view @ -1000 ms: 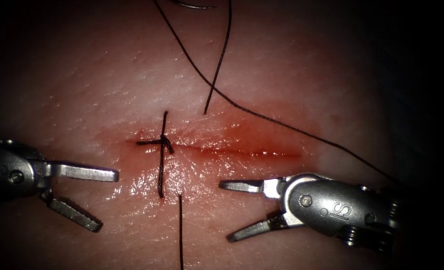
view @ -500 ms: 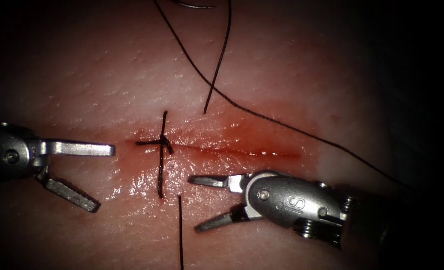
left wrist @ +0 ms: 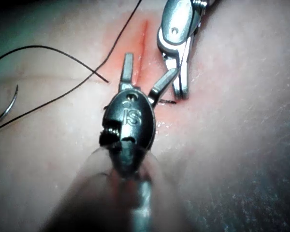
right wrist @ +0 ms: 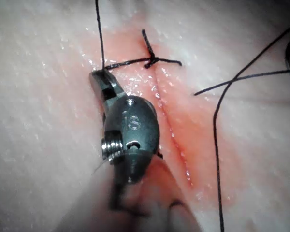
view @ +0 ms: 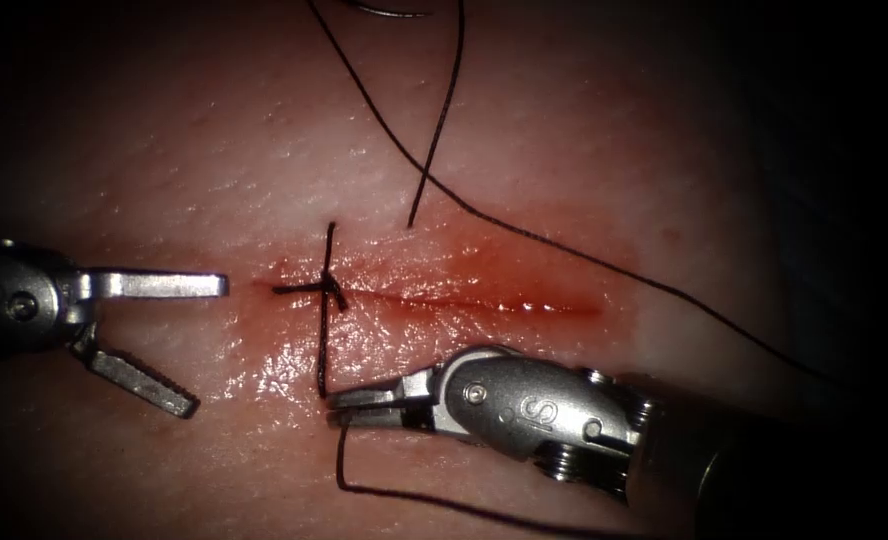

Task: Wound Closure
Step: Use the right gripper to pull the suture through the cut until a short tail remains on top

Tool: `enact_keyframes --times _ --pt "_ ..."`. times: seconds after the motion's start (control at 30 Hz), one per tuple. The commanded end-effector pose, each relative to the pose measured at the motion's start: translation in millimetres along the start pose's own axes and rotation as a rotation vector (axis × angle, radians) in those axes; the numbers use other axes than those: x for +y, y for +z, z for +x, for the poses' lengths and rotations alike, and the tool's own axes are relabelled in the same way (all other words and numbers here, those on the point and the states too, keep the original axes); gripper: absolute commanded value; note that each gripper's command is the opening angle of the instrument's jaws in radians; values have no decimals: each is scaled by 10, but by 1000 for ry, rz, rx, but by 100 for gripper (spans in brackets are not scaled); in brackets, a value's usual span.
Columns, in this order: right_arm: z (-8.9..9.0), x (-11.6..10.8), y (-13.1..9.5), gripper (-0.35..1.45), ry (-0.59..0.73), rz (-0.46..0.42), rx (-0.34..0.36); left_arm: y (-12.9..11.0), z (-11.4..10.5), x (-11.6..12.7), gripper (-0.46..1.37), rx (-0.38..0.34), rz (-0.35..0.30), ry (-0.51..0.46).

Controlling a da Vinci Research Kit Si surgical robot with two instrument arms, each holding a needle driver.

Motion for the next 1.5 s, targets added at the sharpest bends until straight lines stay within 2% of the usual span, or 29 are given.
enact_keyframes --times 0.03,0.23,0.5,0.63,1.0,1.17,1.27,1.5 --pt "1 0 -3 -35 -11 -5 1 0 0 0 56 -1 5 0" --pt "6 -8 -14 -35 -17 37 18 0 -1 -1 56 -2 7 -7" --pt "36 -41 -15 -35 -72 240 89 3 -4 -3 56 -1 12 -13" --pt "54 -60 -9 -35 -52 344 116 5 -6 -2 56 -2 14 -12" --pt "76 -119 19 -35 8 640 148 6 -10 -2 55 -2 15 -15" --pt "91 -128 29 -35 18 701 189 8 -12 -2 54 -3 16 -14" --pt "95 -130 32 -35 10 706 198 8 -13 -2 53 -3 16 -14" --pt "87 -128 31 -35 10 689 194 8 -13 -1 52 -3 16 -19"
